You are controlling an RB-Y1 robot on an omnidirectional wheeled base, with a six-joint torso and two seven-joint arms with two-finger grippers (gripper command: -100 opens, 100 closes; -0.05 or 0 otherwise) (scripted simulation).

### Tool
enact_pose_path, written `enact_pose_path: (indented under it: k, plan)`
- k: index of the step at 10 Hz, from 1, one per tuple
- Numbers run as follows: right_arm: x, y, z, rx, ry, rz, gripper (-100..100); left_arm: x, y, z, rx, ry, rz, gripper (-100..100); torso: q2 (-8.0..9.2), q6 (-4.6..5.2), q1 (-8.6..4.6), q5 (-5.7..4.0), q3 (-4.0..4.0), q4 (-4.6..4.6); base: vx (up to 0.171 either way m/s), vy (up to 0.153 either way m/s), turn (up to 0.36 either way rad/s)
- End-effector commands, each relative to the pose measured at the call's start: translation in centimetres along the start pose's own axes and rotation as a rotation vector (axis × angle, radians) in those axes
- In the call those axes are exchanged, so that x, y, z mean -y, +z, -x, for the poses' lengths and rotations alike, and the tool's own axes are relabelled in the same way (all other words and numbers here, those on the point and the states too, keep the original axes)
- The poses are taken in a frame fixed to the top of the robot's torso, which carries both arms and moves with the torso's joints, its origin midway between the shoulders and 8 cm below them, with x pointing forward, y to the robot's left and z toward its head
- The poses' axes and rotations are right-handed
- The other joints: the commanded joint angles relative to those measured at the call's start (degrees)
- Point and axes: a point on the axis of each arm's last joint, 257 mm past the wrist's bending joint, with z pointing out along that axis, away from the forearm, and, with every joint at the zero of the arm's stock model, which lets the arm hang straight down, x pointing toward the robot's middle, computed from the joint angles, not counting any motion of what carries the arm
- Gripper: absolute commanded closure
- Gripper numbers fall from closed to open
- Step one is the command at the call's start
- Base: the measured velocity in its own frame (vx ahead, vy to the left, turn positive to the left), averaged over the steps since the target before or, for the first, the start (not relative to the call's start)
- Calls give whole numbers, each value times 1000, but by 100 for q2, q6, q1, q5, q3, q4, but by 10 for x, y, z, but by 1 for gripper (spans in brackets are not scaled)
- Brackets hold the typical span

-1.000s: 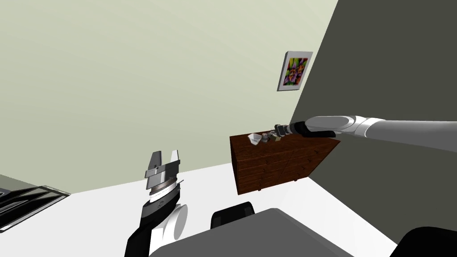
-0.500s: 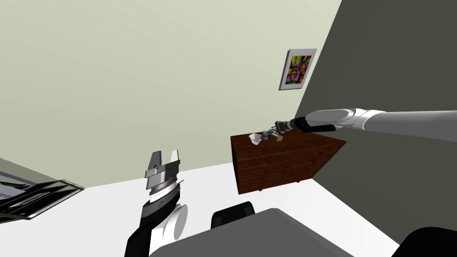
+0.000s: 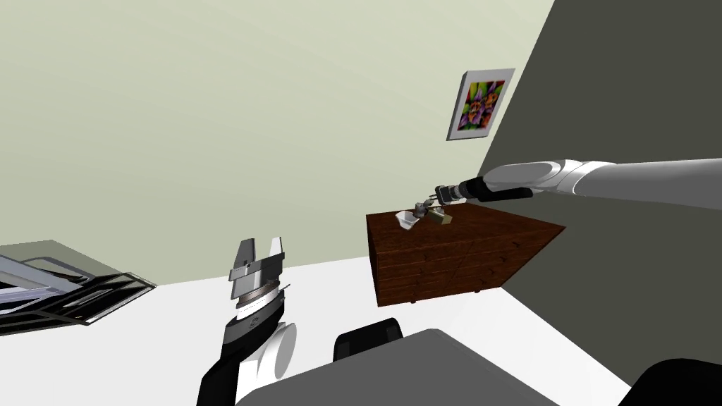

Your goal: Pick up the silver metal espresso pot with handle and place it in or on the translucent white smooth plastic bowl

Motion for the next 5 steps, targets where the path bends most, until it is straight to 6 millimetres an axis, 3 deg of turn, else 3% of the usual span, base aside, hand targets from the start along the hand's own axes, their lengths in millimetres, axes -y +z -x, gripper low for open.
enact_pose_path:
  k: [1,5]
  plan:
    - [9,-4,-3,-10,13,3,100,0,0,0,0,0,0,0,0,0,0,0,0,0,4,-11,77]
    - [20,-15,-18,-45,41,35,100,0,0,0,0,0,0,0,-22,-11,3,5,-11,-2,41,-26,153]
